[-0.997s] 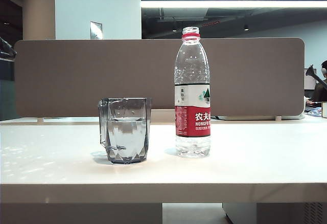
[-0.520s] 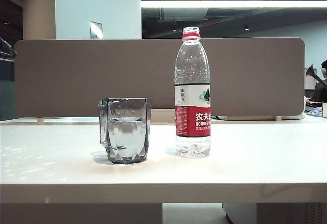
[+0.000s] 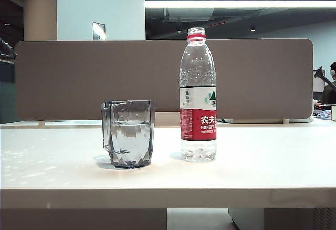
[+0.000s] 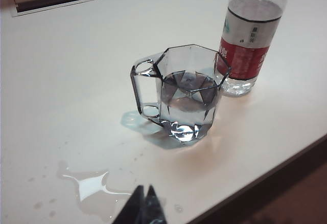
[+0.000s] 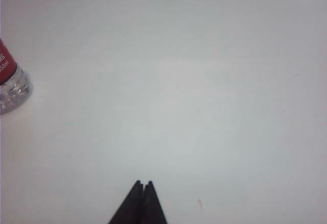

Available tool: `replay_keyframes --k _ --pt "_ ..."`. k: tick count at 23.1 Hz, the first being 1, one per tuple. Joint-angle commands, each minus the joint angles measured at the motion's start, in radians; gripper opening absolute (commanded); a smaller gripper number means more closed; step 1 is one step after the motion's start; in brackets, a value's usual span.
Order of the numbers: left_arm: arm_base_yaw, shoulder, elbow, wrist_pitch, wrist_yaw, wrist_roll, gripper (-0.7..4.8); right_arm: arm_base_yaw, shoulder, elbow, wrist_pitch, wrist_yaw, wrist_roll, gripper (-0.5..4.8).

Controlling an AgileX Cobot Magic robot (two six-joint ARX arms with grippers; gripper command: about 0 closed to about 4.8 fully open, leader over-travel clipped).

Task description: Pick up the mineral water bottle on the table and pour water into the mug until it's half full.

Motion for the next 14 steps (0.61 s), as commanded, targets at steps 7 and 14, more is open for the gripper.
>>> replay_keyframes --k 7,14 --pt "0.001 -0.001 0.001 0.013 0.004 0.000 -0.05 -0.001 -0.052 -0.007 0.007 0.006 -0.065 -0.05" --pt "0.001 -0.001 0.001 0.012 0.004 0.000 -0.05 -0.014 -0.116 -0.007 0.008 -0.001 -0.063 -0.05"
